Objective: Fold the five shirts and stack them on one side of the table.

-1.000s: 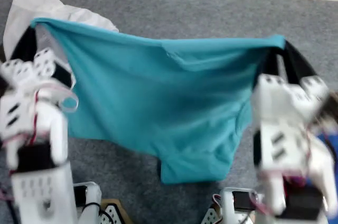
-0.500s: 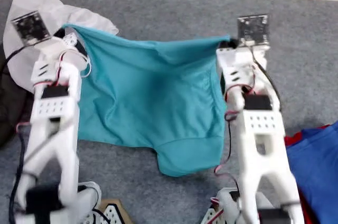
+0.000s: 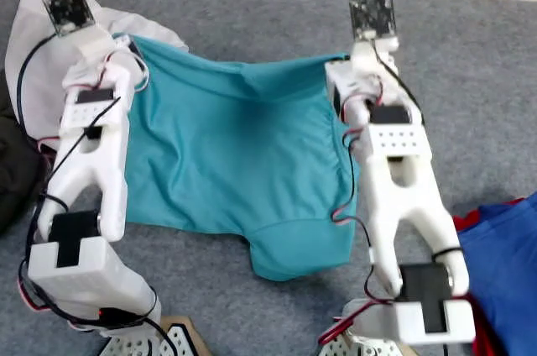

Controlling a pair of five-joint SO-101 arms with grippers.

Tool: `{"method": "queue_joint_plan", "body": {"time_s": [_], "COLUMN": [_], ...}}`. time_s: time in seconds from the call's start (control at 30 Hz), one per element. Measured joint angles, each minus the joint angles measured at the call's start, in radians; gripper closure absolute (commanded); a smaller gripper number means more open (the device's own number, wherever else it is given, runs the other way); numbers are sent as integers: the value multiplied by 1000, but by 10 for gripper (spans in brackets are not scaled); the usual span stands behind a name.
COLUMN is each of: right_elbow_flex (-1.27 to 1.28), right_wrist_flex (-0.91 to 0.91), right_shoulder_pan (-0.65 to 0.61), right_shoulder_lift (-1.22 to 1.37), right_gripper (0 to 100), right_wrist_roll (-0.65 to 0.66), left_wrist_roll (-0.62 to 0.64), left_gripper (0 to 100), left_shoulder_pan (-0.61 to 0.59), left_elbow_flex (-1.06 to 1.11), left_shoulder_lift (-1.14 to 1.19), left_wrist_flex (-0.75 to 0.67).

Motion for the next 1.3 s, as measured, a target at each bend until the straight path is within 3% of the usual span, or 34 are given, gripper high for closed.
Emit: {"method": "queue_joint_plan", "body": {"time_s": [0.27,0.43,0.53,0.93,1.1,1.3], "right_elbow_flex": [-275,-396,-414,-416,-385,-140], "right_wrist_flex": [468,761,887,1131,1178,1181], "right_shoulder_pan": [-26,-32,-46,-46,-46,-48], "right_shoulder_lift": [9,9,9,-14,-184,-393], "right_gripper": [992,992,992,992,992,992], "right_wrist_roll": [-60,-77,-78,-28,-5,55], "left_wrist_roll": [0,-2,-3,-161,-195,-196], "left_gripper": [994,995,995,995,995,995], "left_shoulder_pan": [0,0,0,8,-11,-97], "left_elbow_flex": [-213,-226,-198,311,503,562], "left_shoulder_lift": [9,-63,-126,-611,-792,-847], "left_wrist_flex": [451,766,865,842,801,796]}}
